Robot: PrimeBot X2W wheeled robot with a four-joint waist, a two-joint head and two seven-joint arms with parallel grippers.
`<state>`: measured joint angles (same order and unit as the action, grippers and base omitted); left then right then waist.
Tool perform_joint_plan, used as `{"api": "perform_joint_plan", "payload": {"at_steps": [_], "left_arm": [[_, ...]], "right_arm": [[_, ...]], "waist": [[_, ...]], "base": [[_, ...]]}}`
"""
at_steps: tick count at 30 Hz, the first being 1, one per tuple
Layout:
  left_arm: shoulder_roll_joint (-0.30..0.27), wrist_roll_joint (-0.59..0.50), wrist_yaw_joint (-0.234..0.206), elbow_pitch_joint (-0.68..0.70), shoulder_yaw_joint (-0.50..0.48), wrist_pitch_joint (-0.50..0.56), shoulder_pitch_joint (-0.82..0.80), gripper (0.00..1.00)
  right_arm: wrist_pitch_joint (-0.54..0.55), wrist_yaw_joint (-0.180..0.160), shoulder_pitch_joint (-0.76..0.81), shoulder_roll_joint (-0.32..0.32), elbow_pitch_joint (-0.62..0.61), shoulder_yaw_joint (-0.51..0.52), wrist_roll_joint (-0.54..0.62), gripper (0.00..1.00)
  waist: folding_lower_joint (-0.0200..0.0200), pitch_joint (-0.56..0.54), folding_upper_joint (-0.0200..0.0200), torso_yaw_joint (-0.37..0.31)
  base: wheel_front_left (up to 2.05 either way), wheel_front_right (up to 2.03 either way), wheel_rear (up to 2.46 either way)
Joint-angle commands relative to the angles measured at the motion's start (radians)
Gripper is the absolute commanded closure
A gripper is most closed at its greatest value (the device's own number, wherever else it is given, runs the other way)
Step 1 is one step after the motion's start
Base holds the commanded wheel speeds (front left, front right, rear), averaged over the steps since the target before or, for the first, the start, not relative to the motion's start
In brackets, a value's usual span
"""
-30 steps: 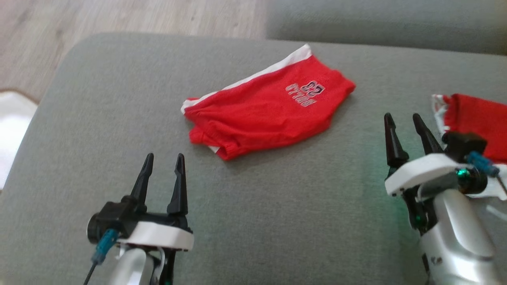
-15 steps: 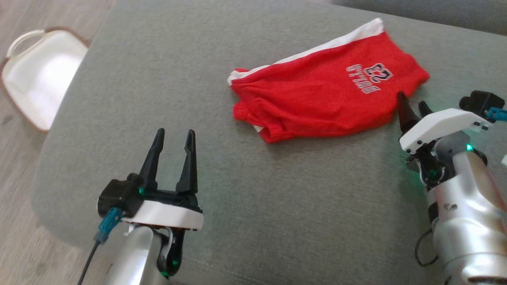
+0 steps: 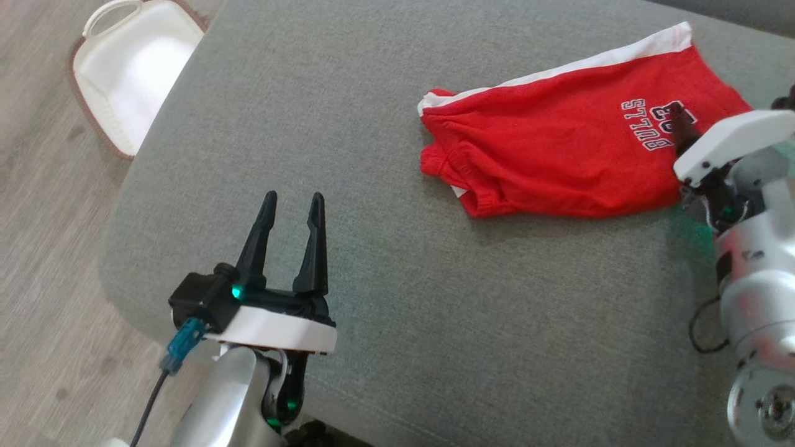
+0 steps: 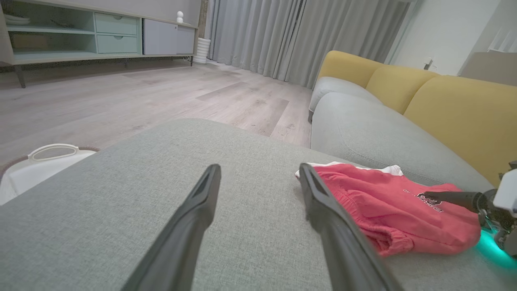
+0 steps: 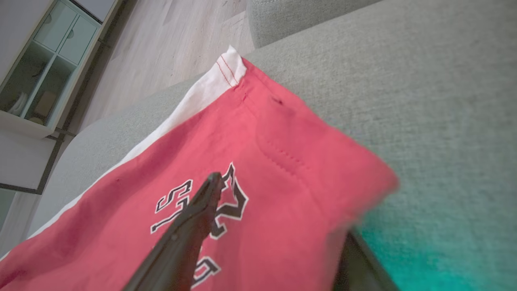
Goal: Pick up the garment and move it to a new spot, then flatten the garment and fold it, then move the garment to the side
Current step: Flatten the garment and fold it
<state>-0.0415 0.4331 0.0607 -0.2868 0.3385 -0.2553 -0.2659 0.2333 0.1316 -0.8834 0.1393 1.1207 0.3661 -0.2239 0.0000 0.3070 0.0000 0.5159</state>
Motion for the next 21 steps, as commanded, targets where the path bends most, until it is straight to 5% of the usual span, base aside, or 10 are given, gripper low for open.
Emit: {"api": "perform_joint_plan", "payload": {"at_steps": [1, 6, 7, 8, 21], "left_arm": [[-0.009, 0.004, -0.007, 0.035, -0.023, -0.006, -0.033, 0.00], [-0.009, 0.011, -0.011, 0.039, -0.021, -0.006, -0.039, 0.00], [-0.009, 0.012, -0.011, 0.040, -0.021, -0.006, -0.040, 0.00], [-0.009, 0.012, -0.012, 0.040, -0.022, -0.006, -0.041, 0.00], [-0.009, -0.021, -0.005, 0.026, -0.050, -0.006, -0.036, 0.00]], "right_arm": [[0.015, -0.001, 0.016, -0.024, 0.035, -0.004, 0.014, 0.00], [-0.004, -0.001, -0.029, -0.025, 0.079, 0.036, 0.070, 0.00], [-0.015, -0.001, -0.035, -0.026, 0.081, 0.032, 0.085, 0.32], [-0.032, -0.001, -0.040, -0.027, 0.079, 0.023, 0.104, 1.00], [-0.252, -0.001, -0.042, -0.083, 0.049, -0.016, 0.027, 1.00]], "waist": [[0.0000, 0.009, 0.0000, 0.007], [0.0000, 0.024, 0.0000, 0.012], [0.0000, 0.027, 0.0000, 0.011], [0.0000, 0.029, 0.0000, 0.009], [0.0000, -0.025, 0.0000, -0.094]], "base": [[0.00, 0.00, 0.00], [0.00, 0.00, 0.00], [0.00, 0.00, 0.00], [0.00, 0.00, 0.00], [0.00, 0.00, 0.00]]}}
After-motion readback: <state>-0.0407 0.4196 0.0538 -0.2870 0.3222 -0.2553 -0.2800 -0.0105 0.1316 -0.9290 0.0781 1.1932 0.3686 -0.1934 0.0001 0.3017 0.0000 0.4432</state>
